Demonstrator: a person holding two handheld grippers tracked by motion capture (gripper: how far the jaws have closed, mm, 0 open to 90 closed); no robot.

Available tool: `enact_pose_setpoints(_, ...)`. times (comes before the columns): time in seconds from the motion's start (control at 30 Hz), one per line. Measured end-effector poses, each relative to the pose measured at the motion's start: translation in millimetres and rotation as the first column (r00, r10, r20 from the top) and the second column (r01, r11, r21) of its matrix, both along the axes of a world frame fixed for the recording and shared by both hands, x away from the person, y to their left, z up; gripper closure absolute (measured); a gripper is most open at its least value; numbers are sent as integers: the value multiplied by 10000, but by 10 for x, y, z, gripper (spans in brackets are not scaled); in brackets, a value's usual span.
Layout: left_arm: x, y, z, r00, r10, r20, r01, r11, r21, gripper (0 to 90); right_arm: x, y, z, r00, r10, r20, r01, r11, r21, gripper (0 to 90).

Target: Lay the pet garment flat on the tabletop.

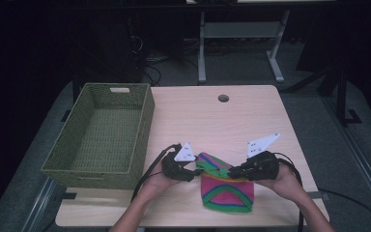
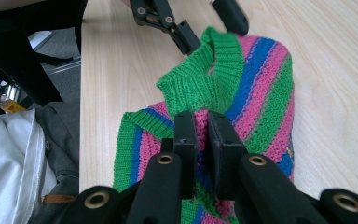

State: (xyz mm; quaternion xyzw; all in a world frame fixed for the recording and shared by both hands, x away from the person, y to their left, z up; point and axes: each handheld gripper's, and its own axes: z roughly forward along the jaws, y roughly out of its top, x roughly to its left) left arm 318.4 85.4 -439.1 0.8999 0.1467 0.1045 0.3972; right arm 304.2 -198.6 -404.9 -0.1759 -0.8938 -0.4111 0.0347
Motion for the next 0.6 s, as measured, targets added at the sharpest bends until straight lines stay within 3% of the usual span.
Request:
enact_pose_setpoints(0.07, 6, -28, -9, 9997, -229, 25, 228, 9996, 148, 605, 4, -3, -3, 10000, -4, -9, 4, 10000, -10, 827)
enact_pose_setpoints(0.1, 8, -44, -10, 9994, -348, -33, 348, 9992, 197, 723, 10, -12, -9, 10000, -65, -37, 65, 10000, -48, 827)
enact_pose_setpoints(0.17, 7, -78, -3, 9987, -486, -129, 489, 9985, 251, 803, 15, -20, -12, 10000, -83, -48, 83, 10000, -53, 827)
enact_pose_setpoints(0.33, -35, -92, 48, 9962, -774, -387, 789, 9962, 376, 842, 39, -72, -31, 9996, -264, -94, 263, 9996, -121, 827)
enact_pose_setpoints(0.6, -163, -33, 167, 9930, -1094, -440, 1118, 9921, 562, 842, 15, -76, -27, 9998, -215, -32, 214, 9996, -206, 827)
